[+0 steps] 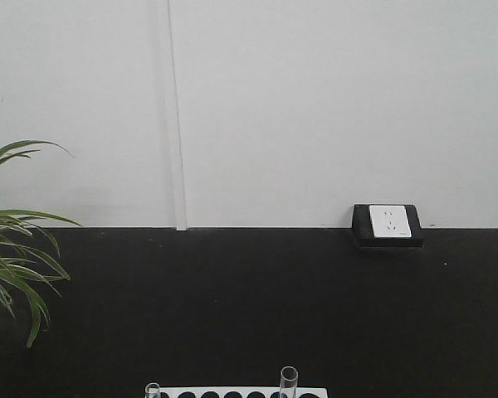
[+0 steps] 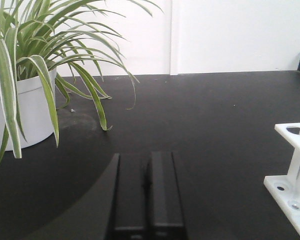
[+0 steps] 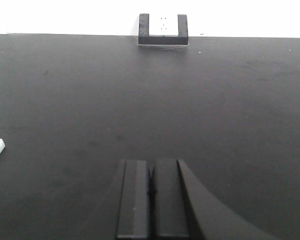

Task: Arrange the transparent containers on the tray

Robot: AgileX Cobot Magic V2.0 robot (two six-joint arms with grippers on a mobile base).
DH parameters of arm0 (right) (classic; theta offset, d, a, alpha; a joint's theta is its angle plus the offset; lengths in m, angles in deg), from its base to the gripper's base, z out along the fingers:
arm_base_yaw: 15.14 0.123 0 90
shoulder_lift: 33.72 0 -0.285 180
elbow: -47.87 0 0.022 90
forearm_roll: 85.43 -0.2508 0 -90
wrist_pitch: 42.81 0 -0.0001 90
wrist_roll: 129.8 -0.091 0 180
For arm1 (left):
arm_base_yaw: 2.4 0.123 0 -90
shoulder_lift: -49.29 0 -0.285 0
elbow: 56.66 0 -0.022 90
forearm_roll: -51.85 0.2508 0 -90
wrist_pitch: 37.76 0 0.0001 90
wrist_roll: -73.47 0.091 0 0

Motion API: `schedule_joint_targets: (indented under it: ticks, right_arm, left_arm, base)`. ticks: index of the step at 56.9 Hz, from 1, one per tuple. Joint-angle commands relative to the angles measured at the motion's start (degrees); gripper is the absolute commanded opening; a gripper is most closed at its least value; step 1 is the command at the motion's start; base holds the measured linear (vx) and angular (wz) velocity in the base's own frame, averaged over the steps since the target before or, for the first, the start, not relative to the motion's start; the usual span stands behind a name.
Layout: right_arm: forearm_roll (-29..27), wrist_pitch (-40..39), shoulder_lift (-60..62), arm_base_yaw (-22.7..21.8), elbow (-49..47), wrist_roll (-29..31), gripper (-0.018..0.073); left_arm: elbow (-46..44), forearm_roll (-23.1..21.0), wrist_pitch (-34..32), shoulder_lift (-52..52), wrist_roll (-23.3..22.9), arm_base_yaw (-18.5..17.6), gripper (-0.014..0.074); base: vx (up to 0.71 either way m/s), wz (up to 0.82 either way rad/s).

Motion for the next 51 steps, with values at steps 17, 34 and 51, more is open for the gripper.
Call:
schedule_joint_targets:
  ticks: [17, 34, 51]
  right_arm:
    - [0.73, -4.52, 0.4, -0.19, 0.48, 0.17, -0.0011]
    - [10.12, -3.92, 0.4, -0.19, 0.48, 3.82, -0.0011]
    - [10.06, -3.94, 0.4, -0.19, 0.48, 3.82, -0.0011]
  left_arm:
    - [2.07, -0.13, -4.98, -0.8, -0.21, 0.09, -0.0006]
    - [2.07, -0.13, -4.98, -0.8, -0.21, 0.09, -0.0006]
    - [2.07, -0.13, -5.09, -0.8, -0.21, 0.09, -0.0006]
  base:
    - [0.0, 0.0]
    - [0.0, 0.0]
    - [0.0, 0.0]
